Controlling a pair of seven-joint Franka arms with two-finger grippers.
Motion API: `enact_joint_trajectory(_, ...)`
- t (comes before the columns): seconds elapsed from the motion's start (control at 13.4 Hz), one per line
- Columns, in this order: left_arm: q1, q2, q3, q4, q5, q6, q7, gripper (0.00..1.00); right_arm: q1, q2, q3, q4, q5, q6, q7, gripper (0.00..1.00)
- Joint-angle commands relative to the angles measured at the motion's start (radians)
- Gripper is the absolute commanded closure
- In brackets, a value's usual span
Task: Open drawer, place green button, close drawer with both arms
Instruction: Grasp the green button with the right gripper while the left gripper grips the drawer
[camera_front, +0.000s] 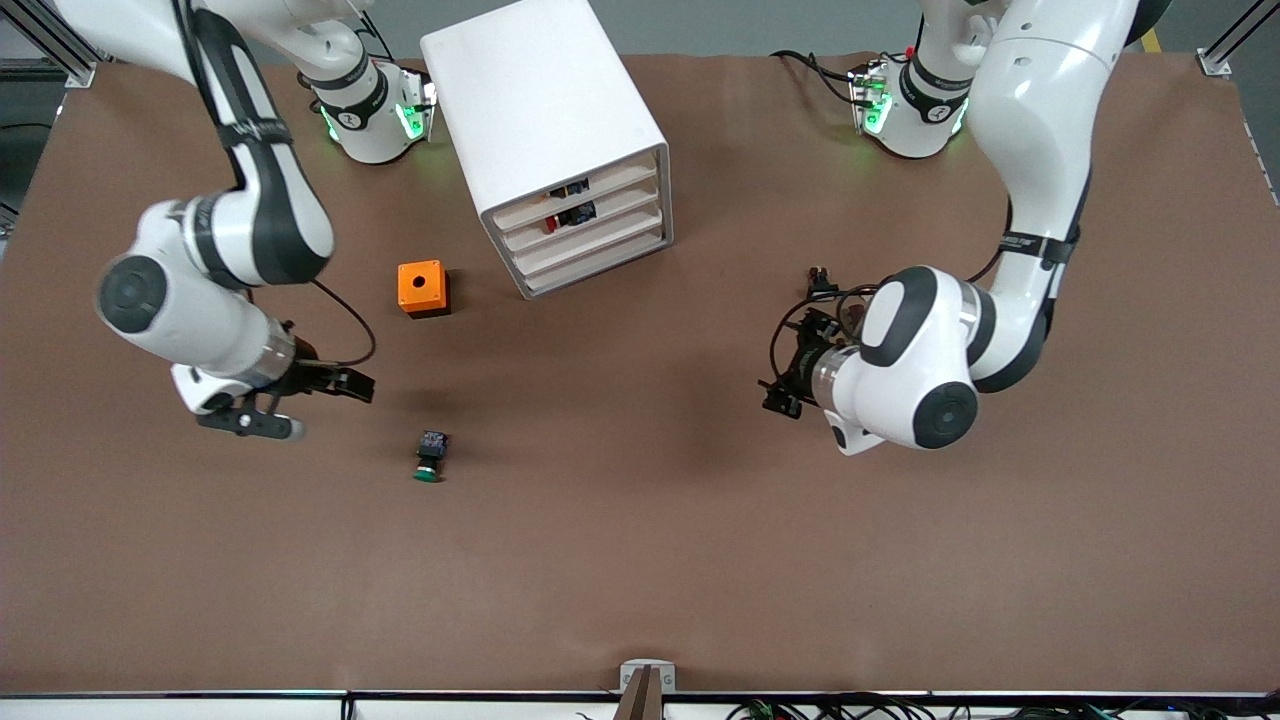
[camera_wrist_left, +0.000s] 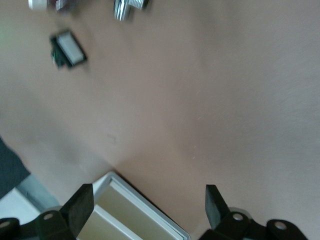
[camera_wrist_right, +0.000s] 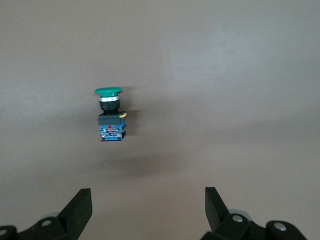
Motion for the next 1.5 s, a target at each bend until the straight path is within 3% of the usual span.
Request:
enact_joint_trajectory(0.0, -0.079, 0.062, 0.008, 0.021, -0.037, 0.002, -0.173, 0.05, 0.05, 0.07, -0.007, 0.016, 0.019, 0.054, 0.069, 0.0)
enact_joint_trajectory(0.3, -0.119, 0.122, 0.006, 0.021, -0.204, 0.006, -0.394, 0.08, 0.098, 0.148, -0.007, 0.023, 0.02, 0.2, 0.207, 0.0)
enact_joint_trajectory(0.67, -0.126, 0.182, 0.006, 0.023, -0.449, 0.083, -0.65, 0.13, 0.098, 0.251, -0.007, 0.023, 0.02, 0.344, 0.212, 0.0)
enact_joint_trajectory(0.97, -0.2, 0.214, 0.006, 0.023, -0.484, 0.082, -0.797, 0.18, 0.098, 0.282, -0.007, 0.033, 0.02, 0.389, 0.227, 0.04)
enact_joint_trajectory(1.2, -0.226, 0.233, 0.002, 0.021, -0.546, 0.077, -0.799, 0.27, 0.098, 0.282, -0.007, 0.033, 0.02, 0.384, 0.23, 0.19)
enact_joint_trajectory(1.42, -0.255, 0.254, 0.002, 0.021, -0.611, 0.072, -0.808, 0.37, 0.096, 0.281, -0.007, 0.033, 0.02, 0.377, 0.242, 0.44)
